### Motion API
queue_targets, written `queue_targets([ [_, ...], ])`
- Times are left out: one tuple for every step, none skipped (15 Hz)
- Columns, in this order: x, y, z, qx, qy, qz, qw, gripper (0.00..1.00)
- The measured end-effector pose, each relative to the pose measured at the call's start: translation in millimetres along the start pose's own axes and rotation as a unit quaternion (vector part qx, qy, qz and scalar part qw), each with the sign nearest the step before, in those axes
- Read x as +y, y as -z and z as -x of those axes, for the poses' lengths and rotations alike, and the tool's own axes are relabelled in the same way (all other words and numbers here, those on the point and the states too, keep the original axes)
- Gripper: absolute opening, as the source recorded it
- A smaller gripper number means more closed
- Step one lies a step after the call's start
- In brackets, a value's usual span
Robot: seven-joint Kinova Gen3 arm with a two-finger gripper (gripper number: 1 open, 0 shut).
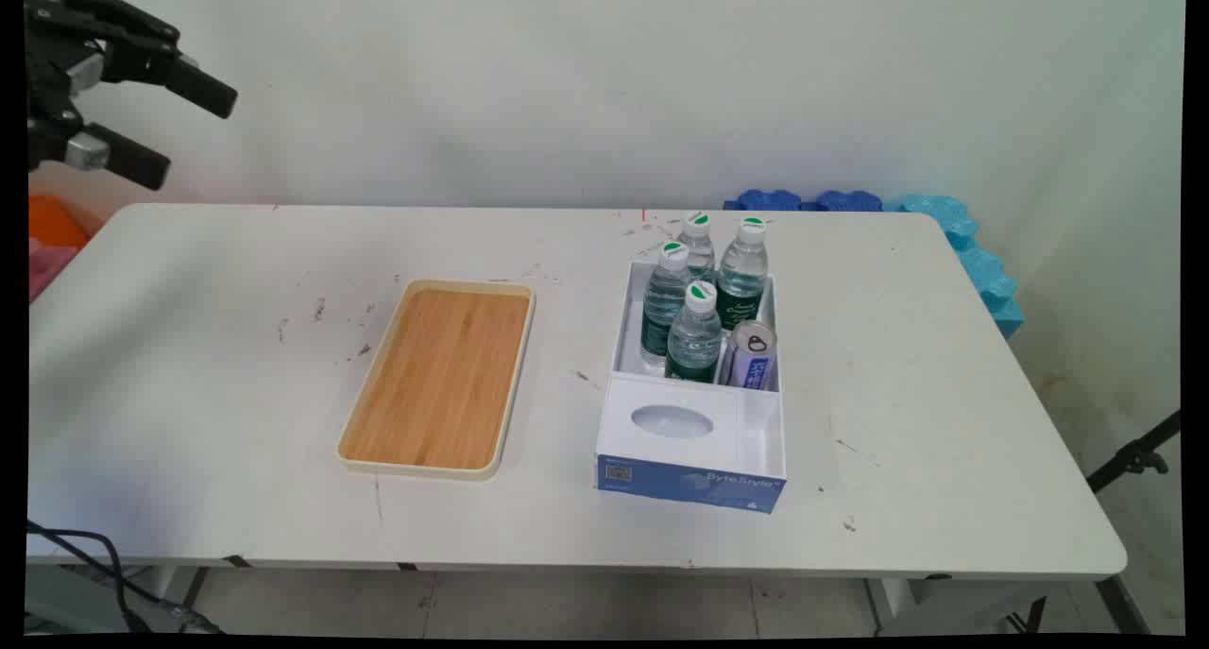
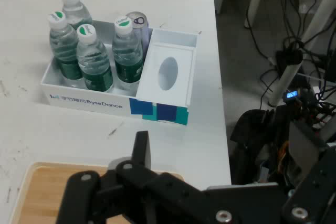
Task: Pick up the green bottle from the white box
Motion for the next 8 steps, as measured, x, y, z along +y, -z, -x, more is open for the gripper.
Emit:
queue_targets([
  [-1.2,-0.7,-1.2,0.000,0.001,-0.002,1.0000,1.00],
  [-2.9,-1.7,-2.7,0.001,0.002,-0.004,1.0000,1.00],
  [-5.3,-3.7,-5.4,0.002,0.002,-0.007,1.0000,1.00],
  [-8.6,-6.7,-8.8,0.003,0.002,-0.010,0.9999,1.00],
  [-11.9,-10.0,-12.1,0.005,0.000,-0.014,0.9999,1.00],
  [-14.5,-12.7,-14.5,0.005,-0.001,-0.017,0.9998,1.00],
  [-18.4,-17.1,-17.9,0.007,-0.003,-0.022,0.9997,1.00],
  [-23.4,-23.5,-22.1,0.007,-0.005,-0.028,0.9996,1.00],
])
